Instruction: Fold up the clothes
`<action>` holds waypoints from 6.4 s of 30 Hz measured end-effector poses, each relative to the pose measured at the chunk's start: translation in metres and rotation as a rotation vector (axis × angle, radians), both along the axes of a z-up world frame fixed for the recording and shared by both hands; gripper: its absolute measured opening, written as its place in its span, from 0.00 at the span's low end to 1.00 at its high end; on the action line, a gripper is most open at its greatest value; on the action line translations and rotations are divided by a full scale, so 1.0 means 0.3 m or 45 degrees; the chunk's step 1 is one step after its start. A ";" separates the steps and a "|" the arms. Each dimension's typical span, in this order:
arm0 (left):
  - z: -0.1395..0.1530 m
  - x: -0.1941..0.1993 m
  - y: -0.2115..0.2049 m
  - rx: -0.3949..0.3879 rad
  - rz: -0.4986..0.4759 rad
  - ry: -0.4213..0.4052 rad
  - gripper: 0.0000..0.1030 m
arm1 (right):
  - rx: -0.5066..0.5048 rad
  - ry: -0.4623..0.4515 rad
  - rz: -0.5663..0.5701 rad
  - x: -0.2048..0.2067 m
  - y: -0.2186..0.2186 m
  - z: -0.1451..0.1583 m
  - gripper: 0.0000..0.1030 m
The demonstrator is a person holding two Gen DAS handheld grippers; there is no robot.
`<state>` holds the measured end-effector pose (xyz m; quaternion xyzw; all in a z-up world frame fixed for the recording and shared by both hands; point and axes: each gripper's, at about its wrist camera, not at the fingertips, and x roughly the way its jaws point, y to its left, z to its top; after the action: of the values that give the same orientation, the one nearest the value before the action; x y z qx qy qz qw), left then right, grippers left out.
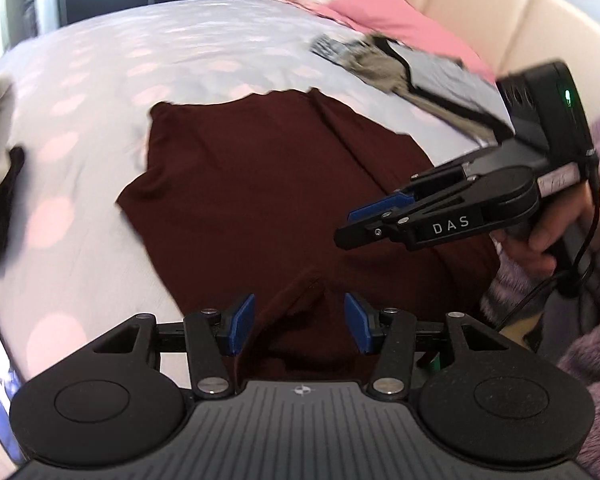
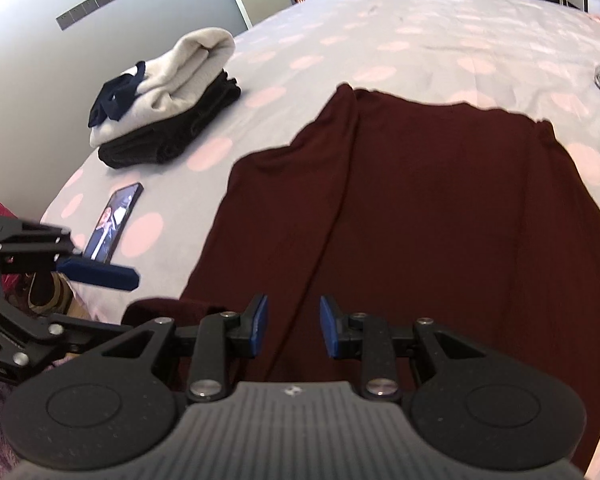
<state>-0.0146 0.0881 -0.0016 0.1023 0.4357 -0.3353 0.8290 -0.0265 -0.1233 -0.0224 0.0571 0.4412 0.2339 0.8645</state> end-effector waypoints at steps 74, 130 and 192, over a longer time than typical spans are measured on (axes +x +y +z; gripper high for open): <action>0.056 -0.058 0.373 -0.680 0.347 0.032 0.03 | 0.375 -0.037 0.289 -0.049 0.058 0.208 0.06; -0.263 0.068 0.335 -0.155 0.508 0.411 0.03 | 0.210 0.210 0.210 0.186 0.256 -0.059 0.27; -0.257 -0.069 0.166 0.007 0.373 0.435 0.04 | 0.046 0.047 -0.023 0.110 0.127 -0.121 0.07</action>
<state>-0.0354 0.1378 -0.0788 -0.0182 0.5810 -0.2227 0.7826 0.0065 -0.0853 -0.0588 0.0812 0.4523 0.2329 0.8571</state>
